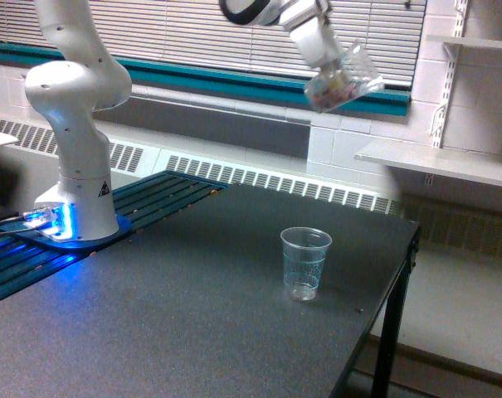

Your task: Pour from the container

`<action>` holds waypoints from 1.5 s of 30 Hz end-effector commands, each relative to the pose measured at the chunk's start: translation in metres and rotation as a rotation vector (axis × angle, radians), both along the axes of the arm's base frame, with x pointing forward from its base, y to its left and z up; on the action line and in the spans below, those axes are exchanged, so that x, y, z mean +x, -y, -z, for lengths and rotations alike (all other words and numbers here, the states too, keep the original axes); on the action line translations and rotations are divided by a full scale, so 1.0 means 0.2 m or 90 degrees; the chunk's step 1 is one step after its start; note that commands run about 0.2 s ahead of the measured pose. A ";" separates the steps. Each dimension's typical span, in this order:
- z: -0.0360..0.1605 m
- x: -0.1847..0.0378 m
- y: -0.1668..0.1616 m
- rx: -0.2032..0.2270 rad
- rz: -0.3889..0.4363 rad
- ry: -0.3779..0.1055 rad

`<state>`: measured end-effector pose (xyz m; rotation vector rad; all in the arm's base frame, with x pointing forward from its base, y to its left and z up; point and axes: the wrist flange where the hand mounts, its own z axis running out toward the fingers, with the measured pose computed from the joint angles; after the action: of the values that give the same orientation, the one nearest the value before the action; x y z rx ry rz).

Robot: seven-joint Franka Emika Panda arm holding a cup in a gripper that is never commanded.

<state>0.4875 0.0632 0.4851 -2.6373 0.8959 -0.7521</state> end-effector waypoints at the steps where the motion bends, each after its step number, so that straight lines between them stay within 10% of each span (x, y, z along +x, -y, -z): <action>1: 0.13 -0.08 0.03 0.003 0.002 -0.014; 45: 0.79 -0.37 0.31 0.017 0.093 -0.141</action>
<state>0.4152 0.0104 0.3358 -2.6838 1.1370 -0.4889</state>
